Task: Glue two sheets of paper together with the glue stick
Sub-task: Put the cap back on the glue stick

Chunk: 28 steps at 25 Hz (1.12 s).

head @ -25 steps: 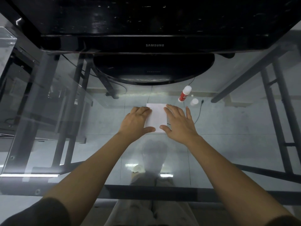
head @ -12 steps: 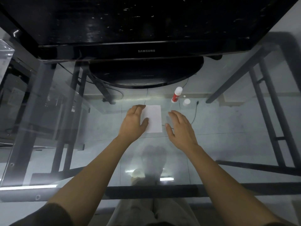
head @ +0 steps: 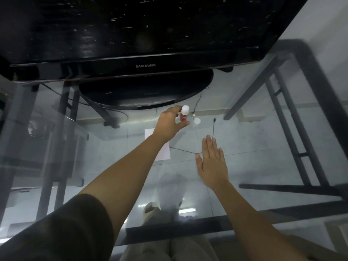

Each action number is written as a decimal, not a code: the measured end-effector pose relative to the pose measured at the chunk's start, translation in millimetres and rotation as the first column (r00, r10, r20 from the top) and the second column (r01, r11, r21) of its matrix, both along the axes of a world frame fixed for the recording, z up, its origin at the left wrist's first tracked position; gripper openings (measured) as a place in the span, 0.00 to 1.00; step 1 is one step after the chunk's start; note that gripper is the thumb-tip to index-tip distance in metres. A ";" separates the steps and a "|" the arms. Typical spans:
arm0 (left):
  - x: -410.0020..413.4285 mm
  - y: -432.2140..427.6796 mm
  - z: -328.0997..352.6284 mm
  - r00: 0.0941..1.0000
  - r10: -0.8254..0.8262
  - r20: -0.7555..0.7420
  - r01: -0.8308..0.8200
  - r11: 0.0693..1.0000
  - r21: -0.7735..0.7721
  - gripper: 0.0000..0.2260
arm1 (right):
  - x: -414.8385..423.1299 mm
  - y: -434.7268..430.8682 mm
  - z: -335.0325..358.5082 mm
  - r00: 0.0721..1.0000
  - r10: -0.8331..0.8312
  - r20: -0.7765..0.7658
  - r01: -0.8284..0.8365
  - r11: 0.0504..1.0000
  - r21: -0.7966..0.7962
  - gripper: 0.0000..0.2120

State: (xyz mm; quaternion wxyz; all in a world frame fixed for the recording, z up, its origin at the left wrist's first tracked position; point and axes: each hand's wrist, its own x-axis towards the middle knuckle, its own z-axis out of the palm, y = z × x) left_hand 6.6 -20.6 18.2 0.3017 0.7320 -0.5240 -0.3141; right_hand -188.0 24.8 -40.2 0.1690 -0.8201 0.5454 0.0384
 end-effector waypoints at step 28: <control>43.0 104.3 173.6 0.887 0.115 -0.446 -0.286 0.897 -0.336 0.13 | 109.7 -31.6 224.0 0.397 -0.226 0.889 -0.232 0.913 0.336 0.14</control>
